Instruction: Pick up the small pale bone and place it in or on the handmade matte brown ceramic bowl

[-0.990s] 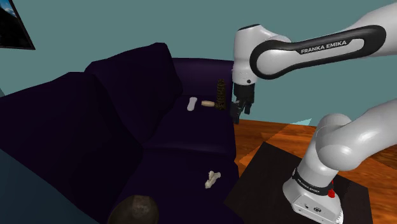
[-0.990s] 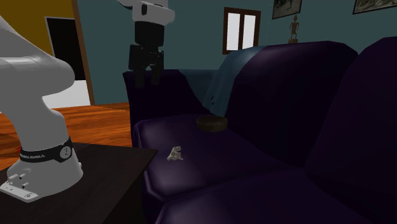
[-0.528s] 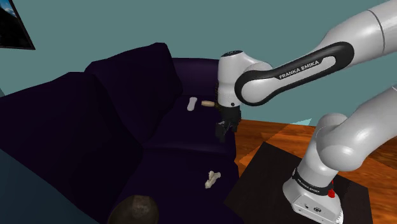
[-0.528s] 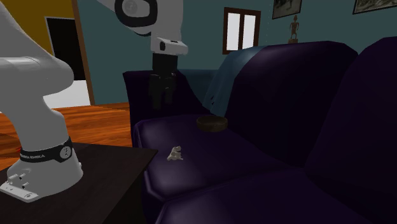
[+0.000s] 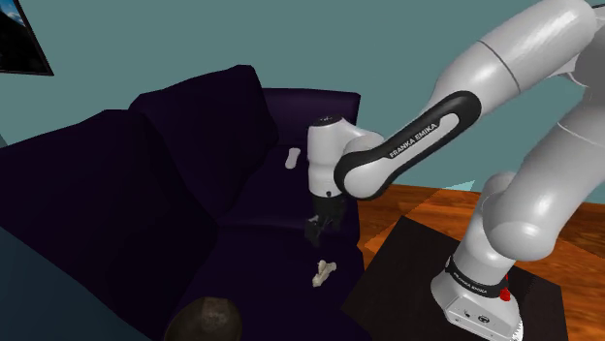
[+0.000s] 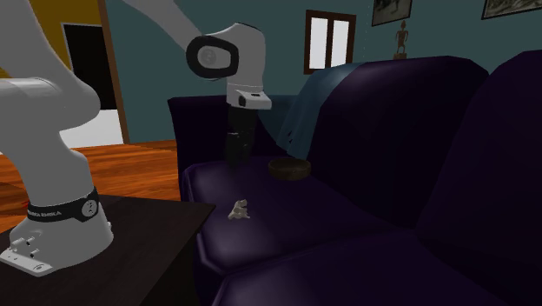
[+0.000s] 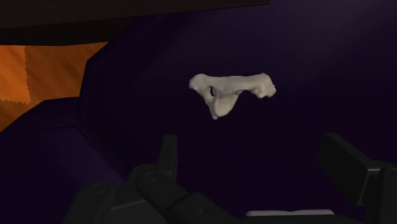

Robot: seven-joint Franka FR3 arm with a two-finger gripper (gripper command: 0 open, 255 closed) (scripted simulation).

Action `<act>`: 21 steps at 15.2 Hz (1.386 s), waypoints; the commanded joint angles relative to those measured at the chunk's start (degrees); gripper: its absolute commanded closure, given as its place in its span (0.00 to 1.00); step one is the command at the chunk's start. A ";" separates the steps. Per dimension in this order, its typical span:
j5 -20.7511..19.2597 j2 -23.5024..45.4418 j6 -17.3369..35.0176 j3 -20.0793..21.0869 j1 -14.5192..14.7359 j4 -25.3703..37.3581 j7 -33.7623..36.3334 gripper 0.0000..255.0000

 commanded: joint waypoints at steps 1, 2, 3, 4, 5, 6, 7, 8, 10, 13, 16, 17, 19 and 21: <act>-1.01 5.20 4.26 1.31 0.02 1.07 2.35 0.00; -1.75 7.63 5.94 1.88 0.11 1.84 3.69 0.00; -2.66 10.09 7.54 2.37 0.24 2.68 5.11 0.00; -3.72 12.58 9.07 2.73 0.45 3.60 6.61 0.00; -4.91 15.09 10.52 2.96 0.75 4.60 8.17 0.00; -5.18 15.63 10.83 2.91 0.91 4.83 8.51 0.00; -5.61 16.37 11.68 2.84 0.97 4.66 8.82 0.00; -6.07 17.13 12.53 2.77 1.02 4.51 9.16 0.00; -7.05 18.67 14.23 2.57 1.17 4.25 9.87 0.00; -9.02 21.54 17.21 2.00 1.55 3.94 11.29 0.00; -9.01 21.54 17.21 1.97 1.58 3.94 11.28 0.00; -9.01 21.54 17.21 1.97 1.58 3.94 11.28 0.00; -9.01 21.54 17.21 1.97 1.58 3.94 11.28 0.00; -9.01 21.53 17.19 1.97 1.58 3.94 11.28 0.00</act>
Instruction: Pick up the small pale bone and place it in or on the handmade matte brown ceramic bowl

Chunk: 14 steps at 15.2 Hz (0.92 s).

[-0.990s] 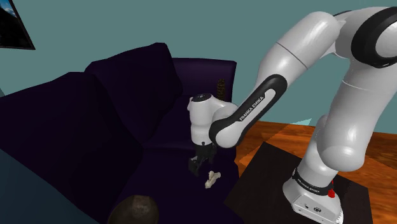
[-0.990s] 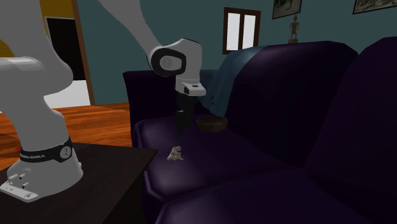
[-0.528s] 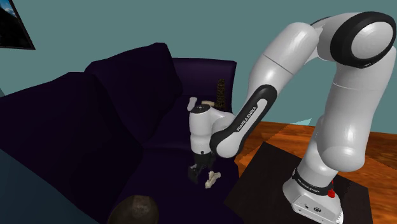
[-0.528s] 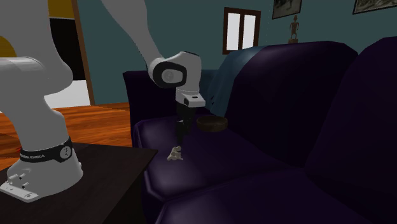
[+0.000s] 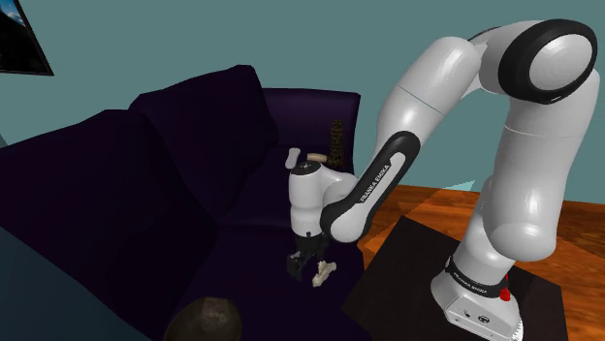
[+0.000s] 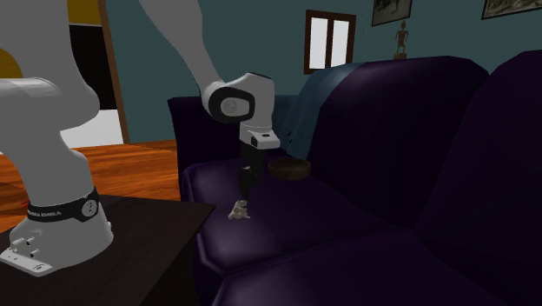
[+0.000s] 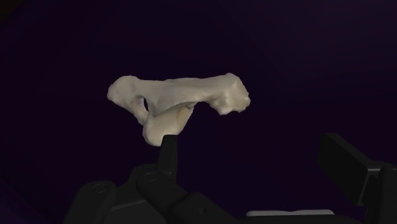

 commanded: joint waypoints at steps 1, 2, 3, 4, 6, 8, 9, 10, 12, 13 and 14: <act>0.00 0.00 0.00 0.00 0.00 0.00 0.00 1.00; 0.00 0.00 0.00 0.00 0.00 0.00 0.00 1.00; 0.00 0.00 0.00 0.00 0.00 0.00 0.00 1.00; 0.00 0.00 0.00 0.00 0.00 0.00 0.00 1.00; 0.00 0.00 0.00 0.00 0.00 0.00 0.00 1.00; 0.00 0.00 0.00 0.00 0.00 0.00 0.00 1.00; 0.00 0.00 0.00 0.00 0.00 0.00 0.00 1.00; 0.00 0.00 0.00 0.00 0.00 0.00 0.00 1.00; 1.24 0.31 -3.08 -0.89 -0.86 1.03 1.56 0.00; 2.38 0.61 -6.06 -1.82 -1.71 1.97 3.22 0.00; 3.44 0.89 -8.95 -2.78 -2.57 2.80 4.96 0.00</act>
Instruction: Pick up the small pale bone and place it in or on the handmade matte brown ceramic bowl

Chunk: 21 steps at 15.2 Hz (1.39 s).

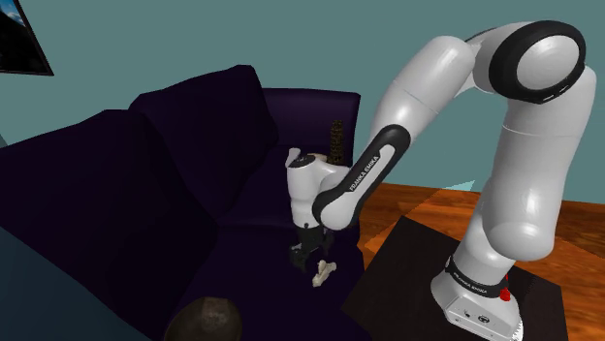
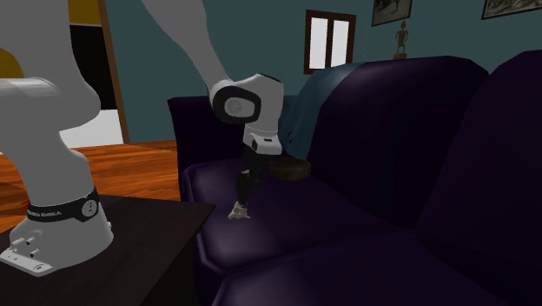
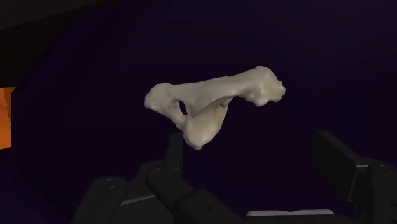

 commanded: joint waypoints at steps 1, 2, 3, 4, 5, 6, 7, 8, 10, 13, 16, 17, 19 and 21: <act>2.12 0.42 -5.79 -1.78 -1.60 1.56 3.49 0.00; 3.11 0.61 -8.50 -2.77 -2.47 2.16 5.34 0.00; 3.20 0.62 -8.76 -2.87 -2.56 2.22 5.52 0.00; 3.05 1.19 -7.92 -2.90 -2.48 1.92 5.64 0.00; 2.89 1.77 -7.07 -2.94 -2.40 1.65 5.77 0.00; 2.73 2.36 -6.23 -2.99 -2.31 1.38 5.90 0.00; 2.55 2.97 -5.38 -3.04 -2.22 1.13 6.03 0.00; 2.37 3.59 -4.54 -3.11 -2.12 0.89 6.17 0.00; 1.87 5.25 -2.36 -3.31 -1.85 0.34 6.56 0.00; 1.87 5.25 -2.36 -3.32 -1.84 0.34 6.55 0.00; 1.87 5.25 -2.36 -3.32 -1.84 0.34 6.55 0.00; 1.87 5.25 -2.36 -3.32 -1.84 0.34 6.55 0.00; 1.87 5.24 -2.37 -3.31 -1.84 0.34 6.55 1.00; 1.87 5.23 -2.39 -3.31 -1.84 0.35 6.55 1.00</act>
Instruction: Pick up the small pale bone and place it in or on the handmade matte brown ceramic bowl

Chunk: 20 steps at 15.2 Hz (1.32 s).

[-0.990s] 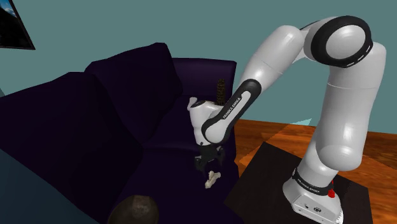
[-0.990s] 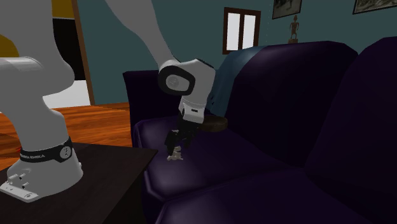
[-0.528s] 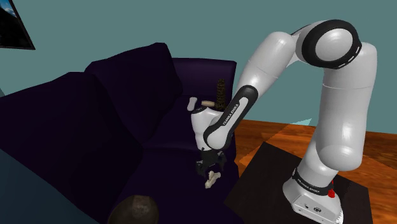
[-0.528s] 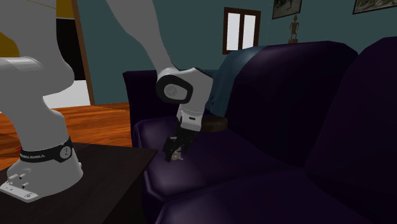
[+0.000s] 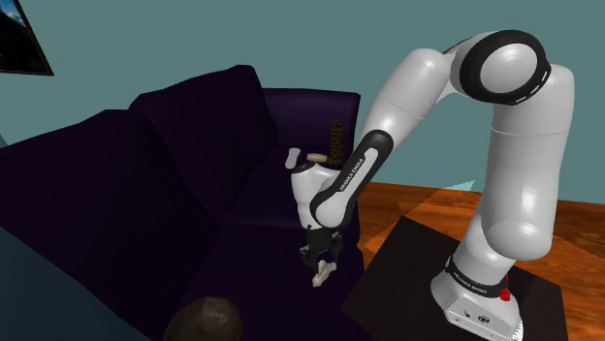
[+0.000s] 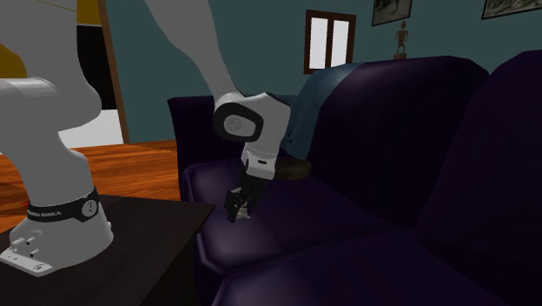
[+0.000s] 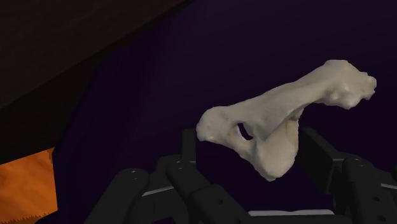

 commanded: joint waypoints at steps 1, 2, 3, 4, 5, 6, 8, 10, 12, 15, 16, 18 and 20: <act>0.00 0.02 0.00 0.01 0.01 -0.01 0.00 1.00; 0.00 0.02 -0.01 0.01 0.01 -0.01 0.00 1.00; 0.00 0.02 -0.01 0.01 0.01 -0.01 0.00 1.00; 0.00 0.02 0.00 0.00 0.00 0.00 0.00 1.00; 0.00 0.02 0.00 0.00 0.01 0.00 0.00 1.00; 0.00 0.03 -0.01 0.00 0.01 0.01 0.00 1.00; 0.32 -0.85 -0.73 0.18 -0.10 -0.12 -0.16 1.00; 0.93 -2.56 -2.27 0.49 -0.31 -0.25 -0.48 1.00; 1.54 -4.26 -3.84 0.75 -0.48 -0.32 -0.79 1.00; 2.39 -6.74 -6.23 1.06 -0.68 -0.34 -1.23 1.00; 2.66 -7.55 -7.04 1.14 -0.73 -0.31 -1.37 1.00; 3.18 -9.14 -8.68 1.28 -0.82 -0.22 -1.64 1.00; 3.66 -10.70 -10.33 1.37 -0.89 -0.08 -1.88 1.00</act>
